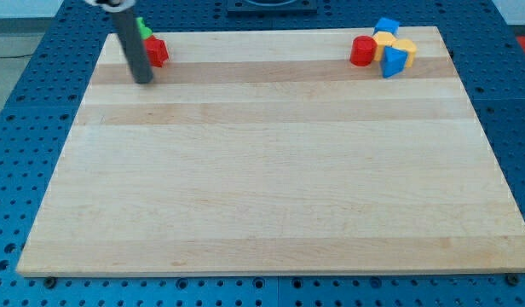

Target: Drag the red star to the top left of the yellow hexagon

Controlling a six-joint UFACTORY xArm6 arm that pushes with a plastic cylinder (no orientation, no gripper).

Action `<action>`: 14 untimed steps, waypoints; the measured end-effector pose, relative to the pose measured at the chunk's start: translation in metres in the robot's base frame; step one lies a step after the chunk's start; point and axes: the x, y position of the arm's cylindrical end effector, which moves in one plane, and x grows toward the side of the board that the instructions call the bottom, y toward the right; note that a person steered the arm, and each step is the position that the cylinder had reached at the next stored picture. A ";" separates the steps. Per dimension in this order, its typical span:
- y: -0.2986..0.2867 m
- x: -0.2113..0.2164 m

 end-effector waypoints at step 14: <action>0.177 -0.112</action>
